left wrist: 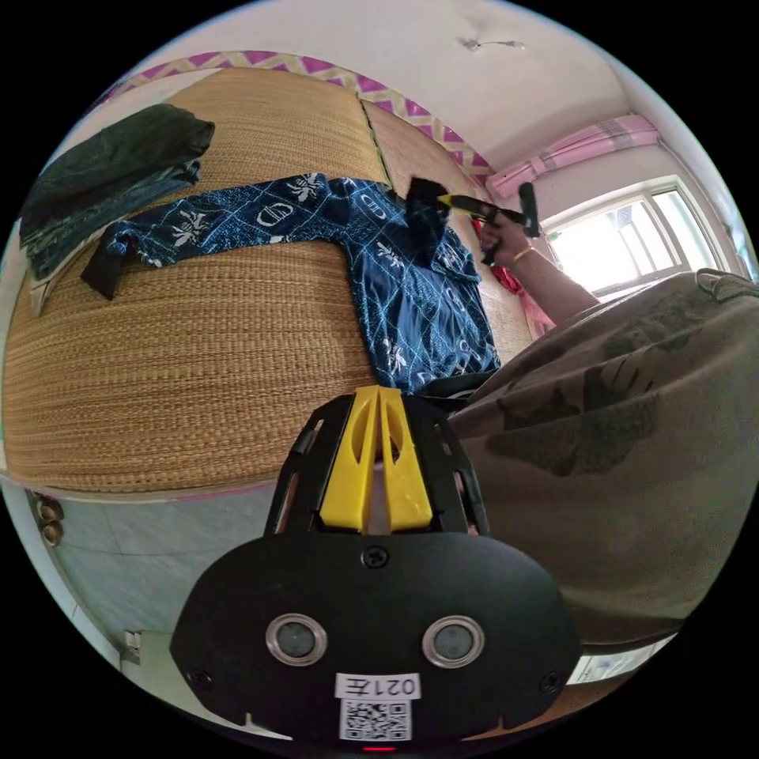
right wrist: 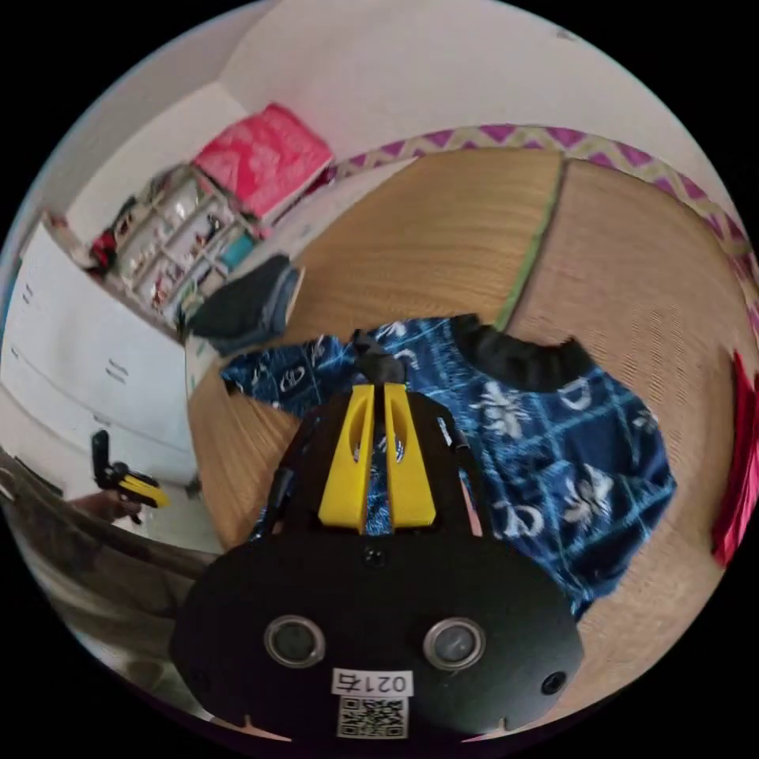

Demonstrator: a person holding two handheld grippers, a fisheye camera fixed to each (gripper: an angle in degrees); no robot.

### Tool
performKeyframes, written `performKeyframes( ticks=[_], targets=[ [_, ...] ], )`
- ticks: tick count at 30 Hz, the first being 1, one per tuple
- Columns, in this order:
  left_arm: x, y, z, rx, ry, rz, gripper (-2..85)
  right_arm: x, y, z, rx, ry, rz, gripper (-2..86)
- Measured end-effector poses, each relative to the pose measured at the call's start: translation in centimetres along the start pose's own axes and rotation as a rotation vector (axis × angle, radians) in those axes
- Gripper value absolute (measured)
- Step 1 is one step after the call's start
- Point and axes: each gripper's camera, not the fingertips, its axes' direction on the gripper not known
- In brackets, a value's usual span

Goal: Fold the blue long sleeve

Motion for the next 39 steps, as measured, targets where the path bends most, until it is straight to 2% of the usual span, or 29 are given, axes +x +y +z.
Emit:
performKeyframes(
  ticks=[6,12,15,21,26,32,34,36,37,39],
  targets=[
    [1.9,-2.8,0.8,0.012,0.113,-0.003,-1.0,15.8,9.7,-17.5,0.203,0.171,0.25,0.5],
    [7.1,-5.7,3.4,-0.017,0.131,0.01,-1.0,29.4,20.1,-26.4,0.25,0.344,0.484,0.6],
    [10.5,-6.4,3.8,-0.021,0.105,0.017,-1.0,35.5,24.8,-27.5,0.268,0.344,0.625,0.7],
    [15.2,-9.2,4.5,-0.034,-0.076,-0.003,-1.0,44.5,32.1,-28.0,0.309,0.334,0.849,0.8],
    [17.8,-14.4,4.4,-0.048,-0.168,0.012,-0.9,49.7,35.6,-28.3,0.25,0.382,0.935,1.4],
    [18.8,-19.8,4.3,-0.033,-0.272,0.018,0.0,54.1,40.5,-25.5,0.129,0.328,1.052,5.3],
    [19.0,-21.6,3.6,-0.007,-0.311,0.019,0.9,53.7,42.2,-25.7,0.232,0.33,1.09,6.3],
    [19.3,-23.4,2.5,0.027,-0.344,0.03,1.5,50.9,42.1,-25.7,0.409,0.395,1.048,6.0],
    [19.3,-24.6,2.0,0.034,-0.366,0.039,1.9,49.9,41.1,-25.2,0.423,0.405,0.985,5.8],
    [19.1,-26.3,1.4,0.033,-0.422,0.06,2.5,45.6,34.5,-20.6,0.322,0.402,0.621,4.9]
  ],
)
